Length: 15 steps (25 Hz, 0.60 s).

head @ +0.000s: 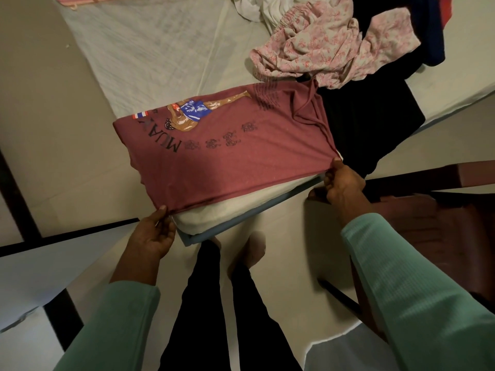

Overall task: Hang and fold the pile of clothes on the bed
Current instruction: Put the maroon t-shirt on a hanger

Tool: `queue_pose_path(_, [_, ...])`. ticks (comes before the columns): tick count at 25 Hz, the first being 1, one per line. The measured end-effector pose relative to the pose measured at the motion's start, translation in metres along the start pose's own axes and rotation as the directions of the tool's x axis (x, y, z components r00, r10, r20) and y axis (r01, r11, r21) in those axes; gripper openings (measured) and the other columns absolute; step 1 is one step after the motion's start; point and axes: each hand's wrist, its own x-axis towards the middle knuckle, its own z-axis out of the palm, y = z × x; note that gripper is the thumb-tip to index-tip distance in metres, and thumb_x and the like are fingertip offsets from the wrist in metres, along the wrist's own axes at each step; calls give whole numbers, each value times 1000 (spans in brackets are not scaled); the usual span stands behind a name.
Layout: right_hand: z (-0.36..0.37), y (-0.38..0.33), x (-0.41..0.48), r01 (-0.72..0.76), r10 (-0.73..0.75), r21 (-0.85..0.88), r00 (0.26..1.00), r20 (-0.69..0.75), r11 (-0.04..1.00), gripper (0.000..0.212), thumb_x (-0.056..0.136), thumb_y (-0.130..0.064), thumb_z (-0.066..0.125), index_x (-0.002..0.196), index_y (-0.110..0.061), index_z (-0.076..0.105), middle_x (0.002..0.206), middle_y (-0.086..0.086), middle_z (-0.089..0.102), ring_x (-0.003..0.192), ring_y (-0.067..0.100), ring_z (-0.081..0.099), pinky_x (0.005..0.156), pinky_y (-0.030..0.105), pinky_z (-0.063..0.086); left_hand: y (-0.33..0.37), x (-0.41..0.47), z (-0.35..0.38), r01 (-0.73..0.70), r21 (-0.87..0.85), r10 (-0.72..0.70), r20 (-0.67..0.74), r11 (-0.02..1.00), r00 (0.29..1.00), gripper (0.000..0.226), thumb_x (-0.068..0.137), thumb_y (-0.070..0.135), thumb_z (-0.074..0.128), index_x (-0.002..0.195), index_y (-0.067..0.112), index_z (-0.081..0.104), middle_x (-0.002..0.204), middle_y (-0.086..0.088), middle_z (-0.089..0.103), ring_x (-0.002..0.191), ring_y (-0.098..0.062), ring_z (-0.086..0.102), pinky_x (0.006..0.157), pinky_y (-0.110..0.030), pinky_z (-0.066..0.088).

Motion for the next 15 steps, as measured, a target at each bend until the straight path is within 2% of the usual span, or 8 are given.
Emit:
queue_pose_path(2, [-1,-3,1,15,-14,-19,999,30,1000,7,93,-13,74,94,-10,68,79,4,65,61,13,58,54,24,51,-1,-5,-3,11,4,-11,24,1000,1000,11,97,21,72,95,13,65,94,0,62,82,-9,60,74,-26,54])
queue_pose_path(4, [1,-4,2,40,-34,-93,997,64,995,10,94,-16,74,101,-13,67,86,4,65,69,16,61,62,28,55,0,-10,-4,23,34,-25,48,999,999,11,97,22,72,98,12,66,98,-2,64,87,-11,62,78,-29,55])
queue_pose_path(7, [3,-4,2,150,-147,-283,989,34,947,17,91,-16,79,84,-16,63,92,9,72,68,19,64,64,32,58,3,-12,0,10,77,-16,74,997,997,10,98,22,71,98,13,68,100,-2,65,90,-12,63,80,-31,55])
queue_pose_path(9, [1,-9,-2,193,-218,-380,976,-22,905,22,87,-15,83,77,-17,64,88,8,73,75,20,71,73,35,64,6,-15,6,-13,64,7,83,998,997,8,97,19,71,99,12,67,98,-2,64,89,-11,61,81,-30,56])
queue_pose_path(10, [0,-13,-4,197,-228,-400,973,-32,895,22,86,-15,84,76,-17,65,87,8,73,77,21,72,73,36,64,9,-16,9,-24,42,21,86,999,996,8,97,18,71,100,12,66,97,-1,64,88,-10,62,81,-29,56])
queue_pose_path(12, [-2,-19,-8,168,-187,-366,982,-16,915,20,85,-14,85,80,-15,66,89,9,74,76,20,72,64,35,63,14,-22,12,-49,-25,50,81,999,995,7,97,15,71,101,13,65,96,-1,64,87,-9,63,78,-28,56])
queue_pose_path(14, [-3,-27,-15,89,-96,-215,995,-20,972,17,86,-10,82,87,-12,66,88,8,72,75,17,70,58,33,58,19,-30,11,-54,-133,62,56,990,996,9,96,13,72,101,13,65,94,-1,63,84,-9,64,75,-26,57])
queue_pose_path(15, [-2,-31,-20,33,-33,-103,999,-2,994,16,87,-6,81,91,-10,66,90,8,71,77,17,70,61,33,58,22,-37,8,-47,-212,61,58,976,996,11,94,10,73,102,12,65,93,-1,63,81,-9,64,72,-25,58])
